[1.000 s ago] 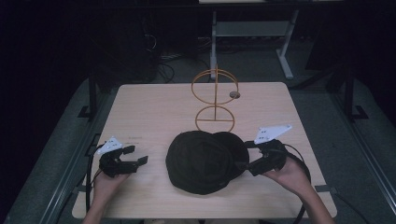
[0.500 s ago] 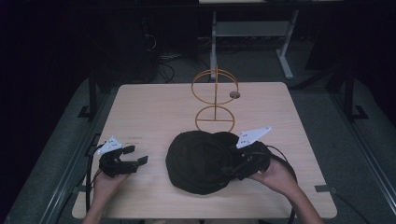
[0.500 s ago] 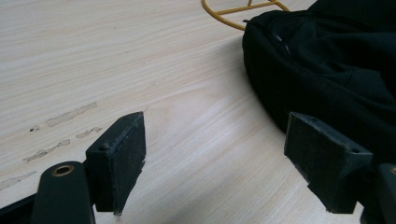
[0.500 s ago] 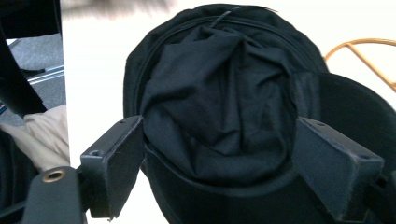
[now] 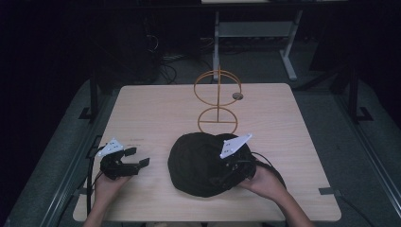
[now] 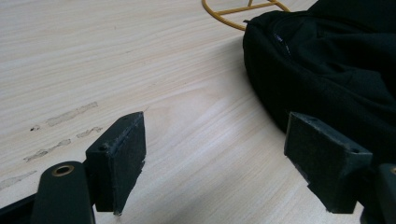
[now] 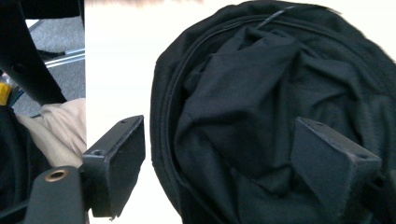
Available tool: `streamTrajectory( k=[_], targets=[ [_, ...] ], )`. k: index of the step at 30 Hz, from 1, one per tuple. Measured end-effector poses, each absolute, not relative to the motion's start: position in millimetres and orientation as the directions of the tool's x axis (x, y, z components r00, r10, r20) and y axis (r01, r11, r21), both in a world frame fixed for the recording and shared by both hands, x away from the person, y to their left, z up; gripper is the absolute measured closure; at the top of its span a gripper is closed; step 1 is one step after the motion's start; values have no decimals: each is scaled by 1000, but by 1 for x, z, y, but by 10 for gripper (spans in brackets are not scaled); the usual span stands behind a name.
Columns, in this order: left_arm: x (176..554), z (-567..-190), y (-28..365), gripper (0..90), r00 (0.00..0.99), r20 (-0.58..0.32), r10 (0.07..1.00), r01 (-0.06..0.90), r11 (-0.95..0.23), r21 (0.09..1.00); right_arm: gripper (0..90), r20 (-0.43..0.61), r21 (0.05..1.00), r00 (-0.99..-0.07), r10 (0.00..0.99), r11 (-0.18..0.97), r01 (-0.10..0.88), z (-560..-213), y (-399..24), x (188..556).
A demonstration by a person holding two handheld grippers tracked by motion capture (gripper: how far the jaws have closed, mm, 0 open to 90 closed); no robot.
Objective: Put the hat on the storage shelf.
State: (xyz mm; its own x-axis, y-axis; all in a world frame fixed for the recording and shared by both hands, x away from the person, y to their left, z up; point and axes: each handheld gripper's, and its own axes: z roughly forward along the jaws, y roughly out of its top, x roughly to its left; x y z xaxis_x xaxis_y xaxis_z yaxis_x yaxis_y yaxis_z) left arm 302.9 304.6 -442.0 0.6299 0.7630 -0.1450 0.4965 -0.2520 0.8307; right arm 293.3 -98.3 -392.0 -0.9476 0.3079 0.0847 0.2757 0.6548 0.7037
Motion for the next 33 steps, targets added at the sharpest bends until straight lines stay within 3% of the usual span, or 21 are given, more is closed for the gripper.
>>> streamTrajectory(
  k=[11, 27, 33],
  targets=[
    [303, -442, 305, 205, 631, -144, 762, 493, -251, 833, 231, 74, 674, -958, 278, 694, 254, -401, -78, 290],
    [304, -442, 306, 205, 627, -153, 764, 498, -242, 833, 371, 59, 629, -970, 237, 745, 221, -413, -54, 285],
    [303, -442, 306, 205, 628, -151, 764, 496, -242, 834, 377, 61, 611, -975, 213, 764, 205, -413, -45, 278]
  ],
)
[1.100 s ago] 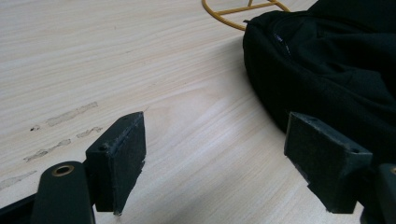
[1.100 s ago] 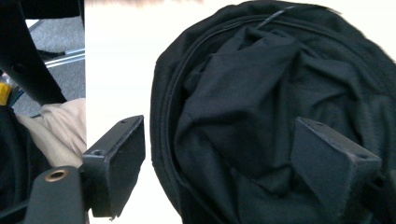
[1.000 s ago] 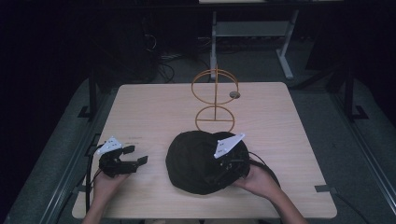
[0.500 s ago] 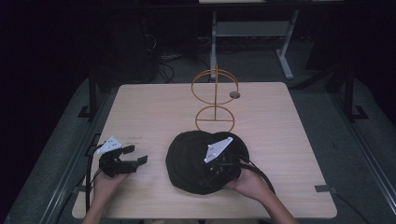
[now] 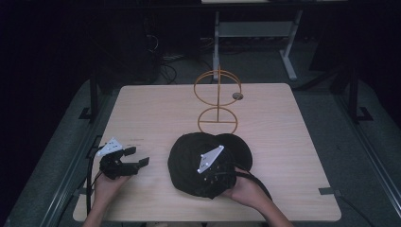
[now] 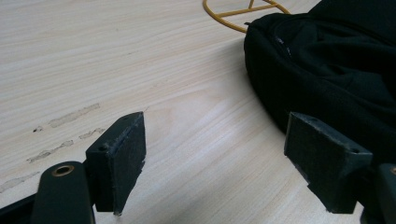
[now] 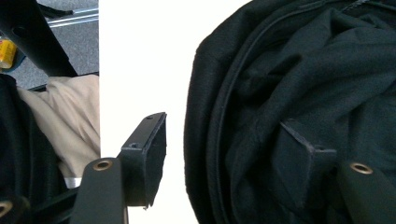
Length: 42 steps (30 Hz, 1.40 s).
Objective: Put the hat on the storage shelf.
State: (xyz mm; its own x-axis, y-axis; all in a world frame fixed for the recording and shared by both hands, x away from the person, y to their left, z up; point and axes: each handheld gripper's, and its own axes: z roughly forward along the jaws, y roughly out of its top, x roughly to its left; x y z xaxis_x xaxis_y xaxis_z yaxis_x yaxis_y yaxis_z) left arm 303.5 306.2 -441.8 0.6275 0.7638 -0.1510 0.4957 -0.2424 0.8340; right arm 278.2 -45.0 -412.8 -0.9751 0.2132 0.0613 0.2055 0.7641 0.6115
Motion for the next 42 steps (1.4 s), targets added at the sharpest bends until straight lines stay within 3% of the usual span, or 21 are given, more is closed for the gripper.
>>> streamTrajectory(
  k=[4, 15, 21, 31, 42],
  targets=[
    [304, -442, 306, 205, 627, -153, 764, 498, -242, 833, 399, 59, 590, -973, 222, 779, 213, -415, -41, 277],
    [303, -442, 306, 206, 630, -151, 762, 494, -244, 834, 586, 29, 488, -954, 297, 829, 273, -428, -27, 274],
    [304, -442, 306, 206, 631, -152, 761, 494, -243, 835, 621, 26, 469, -949, 313, 835, 288, -434, -24, 274],
    [304, -442, 305, 206, 635, -150, 758, 494, -249, 833, 754, 9, 503, -958, 286, 827, 252, -434, -27, 271],
    [303, -442, 303, 205, 648, -178, 741, 497, -235, 835, 770, -7, 580, -963, 270, 786, 216, -407, -41, 273]
  ],
)
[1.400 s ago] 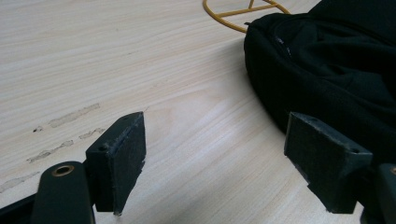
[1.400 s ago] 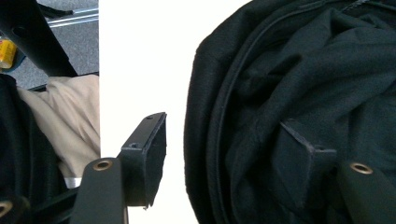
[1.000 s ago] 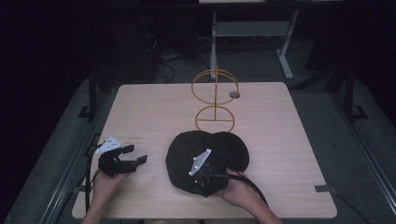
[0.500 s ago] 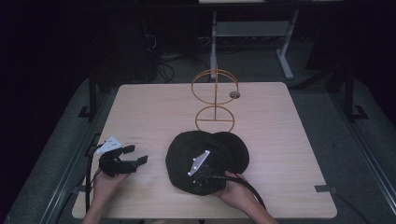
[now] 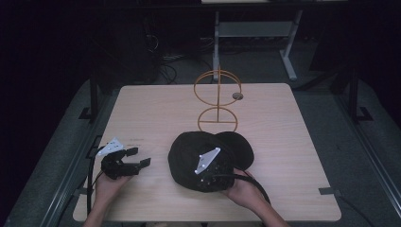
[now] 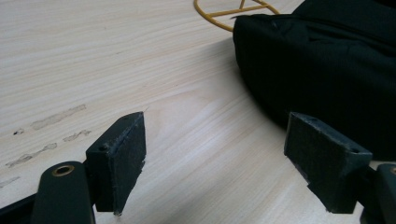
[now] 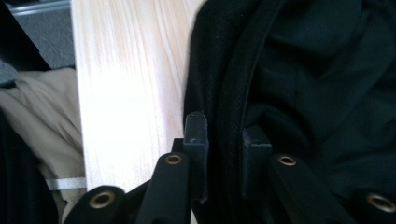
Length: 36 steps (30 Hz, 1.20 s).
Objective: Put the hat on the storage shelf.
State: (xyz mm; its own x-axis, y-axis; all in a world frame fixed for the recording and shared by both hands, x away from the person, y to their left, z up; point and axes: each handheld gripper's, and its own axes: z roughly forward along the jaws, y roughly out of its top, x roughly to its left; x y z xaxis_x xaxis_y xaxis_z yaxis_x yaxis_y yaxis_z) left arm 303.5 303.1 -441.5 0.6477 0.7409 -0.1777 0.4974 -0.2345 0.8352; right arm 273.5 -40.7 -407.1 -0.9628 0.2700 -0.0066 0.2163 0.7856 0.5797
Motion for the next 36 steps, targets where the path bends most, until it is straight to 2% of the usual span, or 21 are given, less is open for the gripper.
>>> streamTrajectory(
  k=[11, 25, 36],
  targets=[
    [297, -434, 289, 204, 697, -182, 694, 468, -247, 849, 764, 19, 678, -957, 288, 700, 224, -360, -58, 285],
    [280, -417, 257, 200, 784, -97, 613, 347, -303, 888, 765, 24, 732, -962, 270, 650, 201, -327, -58, 284],
    [274, -399, 240, 198, 809, -79, 583, 281, -264, 923, 764, 5, 755, -966, 260, 632, 174, -305, -57, 285]
  ],
)
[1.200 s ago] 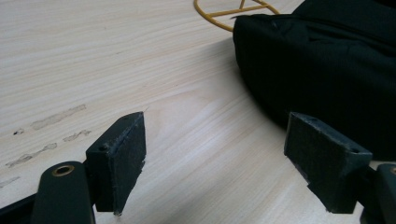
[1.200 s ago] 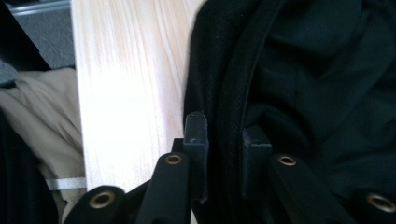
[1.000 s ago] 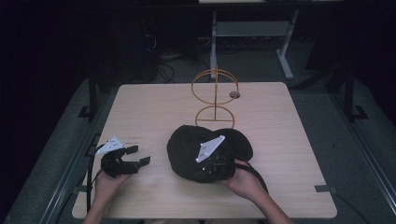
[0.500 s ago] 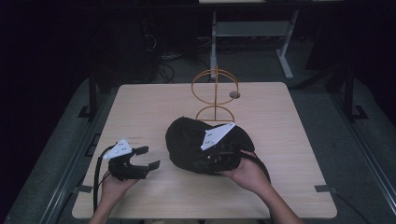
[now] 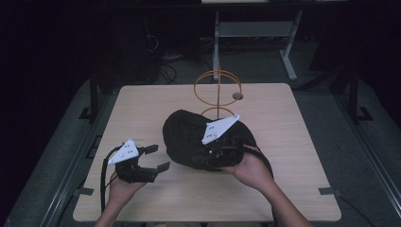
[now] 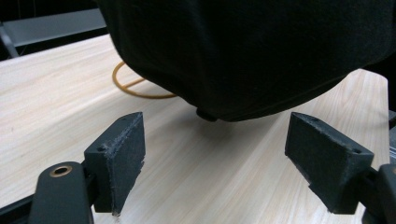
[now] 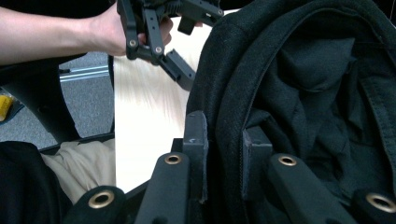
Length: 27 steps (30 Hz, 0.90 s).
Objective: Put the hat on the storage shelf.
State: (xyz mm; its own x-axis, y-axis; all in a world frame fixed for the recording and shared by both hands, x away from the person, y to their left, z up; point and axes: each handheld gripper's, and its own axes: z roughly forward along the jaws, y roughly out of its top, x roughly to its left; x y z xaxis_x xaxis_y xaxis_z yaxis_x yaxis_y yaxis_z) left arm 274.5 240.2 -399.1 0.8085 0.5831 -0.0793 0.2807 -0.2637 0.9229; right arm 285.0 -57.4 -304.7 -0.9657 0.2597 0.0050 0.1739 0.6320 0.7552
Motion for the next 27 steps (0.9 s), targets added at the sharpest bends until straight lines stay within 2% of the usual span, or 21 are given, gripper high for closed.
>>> streamTrajectory(
  k=[9, 14, 16, 20, 27],
  targets=[
    [274, -378, 234, 187, 821, -70, 566, 238, -227, 944, 764, -1, 773, -968, 252, 614, 159, -286, -54, 283],
    [276, -361, 222, 174, 831, -13, 557, 162, -221, 962, 764, 1, 790, -970, 241, 595, 149, -275, -51, 283],
    [279, -359, 219, 195, 827, -9, 563, 160, -219, 962, 764, -6, 798, -972, 233, 587, 136, -271, -50, 284],
    [286, -358, 216, 347, 829, -20, 560, 161, -204, 966, 766, 17, 807, -973, 229, 571, 148, -269, -48, 284],
    [287, -358, 211, 655, 832, 29, 554, 109, -215, 971, 767, 31, 806, -976, 215, 573, 152, -271, -43, 287]
  ],
)
